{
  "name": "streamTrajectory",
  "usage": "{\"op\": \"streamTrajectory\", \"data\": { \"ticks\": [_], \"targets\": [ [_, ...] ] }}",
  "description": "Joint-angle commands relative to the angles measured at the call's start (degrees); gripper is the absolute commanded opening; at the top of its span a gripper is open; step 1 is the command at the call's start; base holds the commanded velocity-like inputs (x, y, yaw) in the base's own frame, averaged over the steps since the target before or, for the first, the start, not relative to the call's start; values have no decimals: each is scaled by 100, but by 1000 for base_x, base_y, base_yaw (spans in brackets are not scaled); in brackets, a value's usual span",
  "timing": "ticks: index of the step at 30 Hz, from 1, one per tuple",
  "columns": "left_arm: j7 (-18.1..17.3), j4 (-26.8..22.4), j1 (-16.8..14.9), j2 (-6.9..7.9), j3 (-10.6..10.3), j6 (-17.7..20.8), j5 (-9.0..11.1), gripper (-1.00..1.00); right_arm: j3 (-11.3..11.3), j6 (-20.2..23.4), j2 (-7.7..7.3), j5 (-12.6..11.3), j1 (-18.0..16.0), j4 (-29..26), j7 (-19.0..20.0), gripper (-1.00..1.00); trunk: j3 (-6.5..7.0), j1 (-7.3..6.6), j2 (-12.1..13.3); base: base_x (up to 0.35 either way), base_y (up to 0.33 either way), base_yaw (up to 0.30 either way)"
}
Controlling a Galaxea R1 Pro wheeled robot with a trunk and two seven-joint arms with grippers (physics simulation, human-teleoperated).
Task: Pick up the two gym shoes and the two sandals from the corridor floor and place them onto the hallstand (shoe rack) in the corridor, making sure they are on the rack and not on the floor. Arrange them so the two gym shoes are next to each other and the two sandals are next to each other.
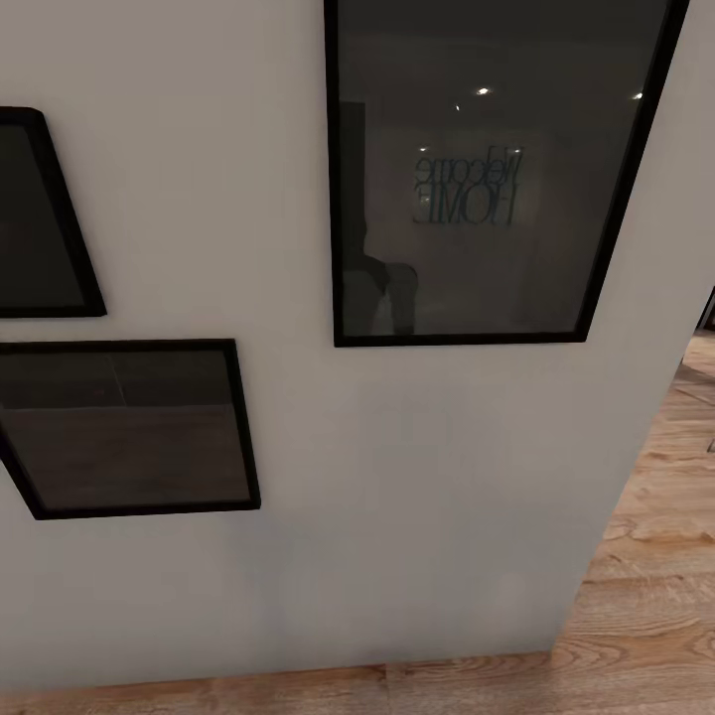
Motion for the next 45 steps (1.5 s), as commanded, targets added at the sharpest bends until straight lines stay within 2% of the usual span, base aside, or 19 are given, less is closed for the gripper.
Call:
{"op": "streamTrajectory", "data": {
  "ticks": [1, 14, 36, 45],
  "targets": [
    [1, -12, -5, -4, 2, -30, 5, 100, -2, -19, 8, -6, -21, -9, -6, 100, -6, 0, -3, 0, 0, 0],
    [5, -185, -41, -51, 8, -339, 33, 100, 3, -16, 35, -13, -200, -58, 2, 100, -6, 0, -3, 0, 0, 0],
    [-22, -195, -40, -73, 47, -379, 50, 100, 8, -9, 24, 11, -217, -94, 20, 100, -6, 0, -3, 0, 0, -3],
    [-34, -177, -37, -43, 50, -383, 48, 100, 1, -4, 19, 12, -221, -92, 22, 100, -6, 0, -3, 0, 0, -196]
  ]
}}
